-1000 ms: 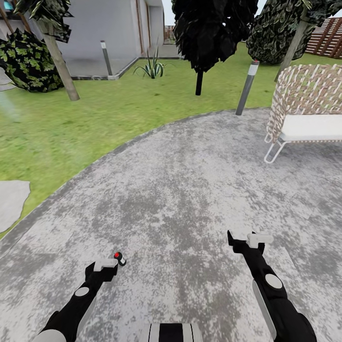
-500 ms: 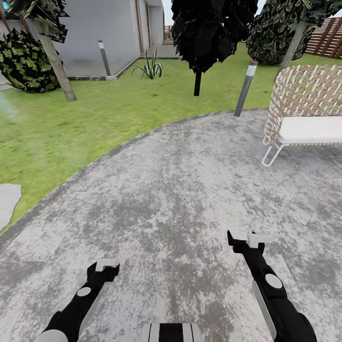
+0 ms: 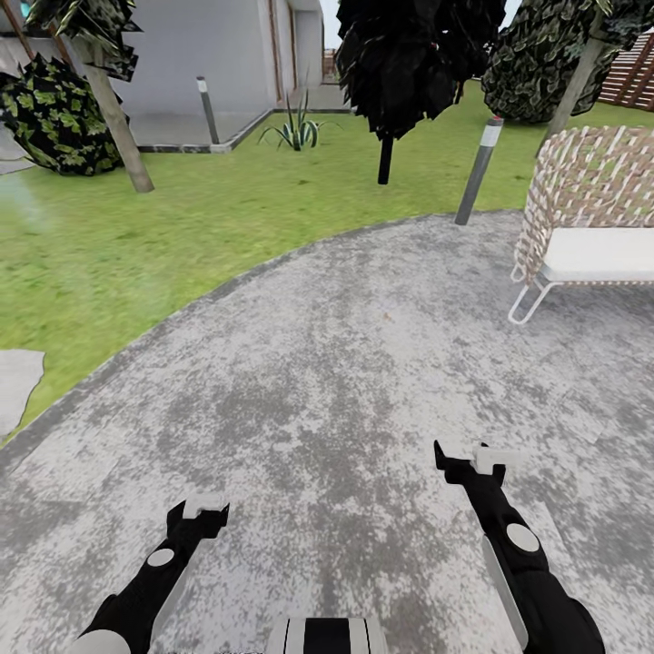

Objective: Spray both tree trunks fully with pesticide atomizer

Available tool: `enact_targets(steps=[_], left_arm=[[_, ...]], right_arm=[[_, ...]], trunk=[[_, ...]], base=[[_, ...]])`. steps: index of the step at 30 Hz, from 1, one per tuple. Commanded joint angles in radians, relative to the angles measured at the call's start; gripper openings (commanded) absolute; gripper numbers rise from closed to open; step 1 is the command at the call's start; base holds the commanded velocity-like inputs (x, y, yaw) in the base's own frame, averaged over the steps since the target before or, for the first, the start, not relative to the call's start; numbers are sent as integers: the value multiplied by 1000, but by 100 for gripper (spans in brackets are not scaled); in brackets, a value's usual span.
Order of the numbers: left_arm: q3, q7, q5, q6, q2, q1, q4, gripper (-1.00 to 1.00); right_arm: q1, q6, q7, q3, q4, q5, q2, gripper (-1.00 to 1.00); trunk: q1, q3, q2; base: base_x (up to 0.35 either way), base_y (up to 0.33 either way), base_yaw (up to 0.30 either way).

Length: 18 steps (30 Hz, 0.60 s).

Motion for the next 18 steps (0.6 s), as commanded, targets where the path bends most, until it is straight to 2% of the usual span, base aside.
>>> enact_targets(steps=[1,6,16,18], left_arm=[[0,0,0,0,0,0,0,100],[-1,0,0,0,1,0,0,100],[1,0,1,0,1,0,1,100],[2,0,1,0,0,0,1,100]], right_arm=[[0,0,0,0,0,0,0,100],[0,0,0,0,0,0,0,100],[0,0,0,-1,0,0,0,100],[0,0,0,-1,0,0,0,100]], trunk=[[0,-1,0],[0,-2,0],[0,-3,0],[1,-12,0]], base=[[2,-1,253],[0,0,144],[0,0,13],[0,0,0]])
